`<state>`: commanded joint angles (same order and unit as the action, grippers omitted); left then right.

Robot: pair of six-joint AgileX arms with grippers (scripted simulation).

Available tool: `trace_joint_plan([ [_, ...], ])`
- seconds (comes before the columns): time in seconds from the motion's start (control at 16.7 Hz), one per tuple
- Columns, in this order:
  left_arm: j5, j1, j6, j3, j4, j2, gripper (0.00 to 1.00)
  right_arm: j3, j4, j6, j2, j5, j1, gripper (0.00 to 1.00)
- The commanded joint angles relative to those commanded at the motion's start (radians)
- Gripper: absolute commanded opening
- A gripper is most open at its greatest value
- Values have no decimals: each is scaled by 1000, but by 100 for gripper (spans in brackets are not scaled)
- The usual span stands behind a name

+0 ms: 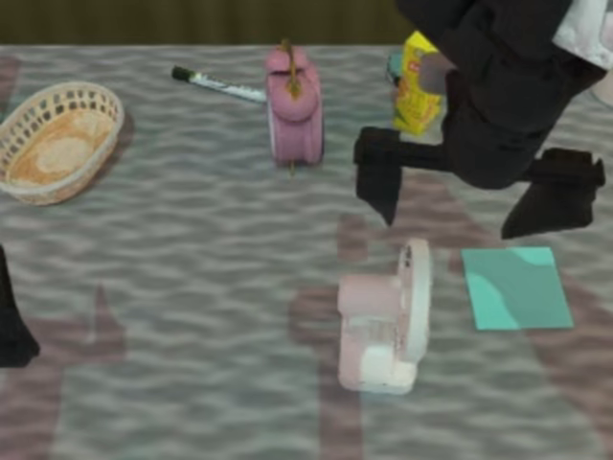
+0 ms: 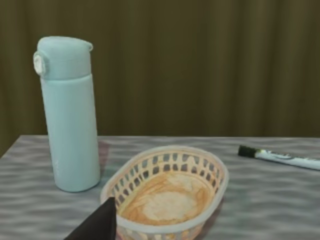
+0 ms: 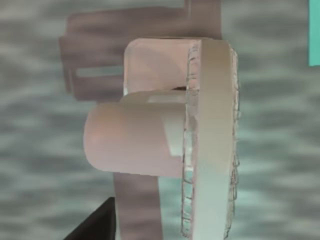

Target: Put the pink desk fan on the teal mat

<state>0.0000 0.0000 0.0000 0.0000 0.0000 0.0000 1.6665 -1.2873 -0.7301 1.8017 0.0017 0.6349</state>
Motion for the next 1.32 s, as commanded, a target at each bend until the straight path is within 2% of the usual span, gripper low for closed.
trace_joint_plan([
  [0.24, 0, 0, 0, 0, 0, 0, 100, 115, -112, -56, 141, 0, 51, 100],
  [0.6, 0, 0, 0, 0, 0, 0, 100, 119, -118, -59, 149, 0, 50, 100],
  [1.08, 0, 0, 0, 0, 0, 0, 100, -62, 68, -61, 155, 1, 56, 100],
  [1.32, 0, 0, 0, 0, 0, 0, 100, -69, 76, -62, 155, 1, 56, 100],
])
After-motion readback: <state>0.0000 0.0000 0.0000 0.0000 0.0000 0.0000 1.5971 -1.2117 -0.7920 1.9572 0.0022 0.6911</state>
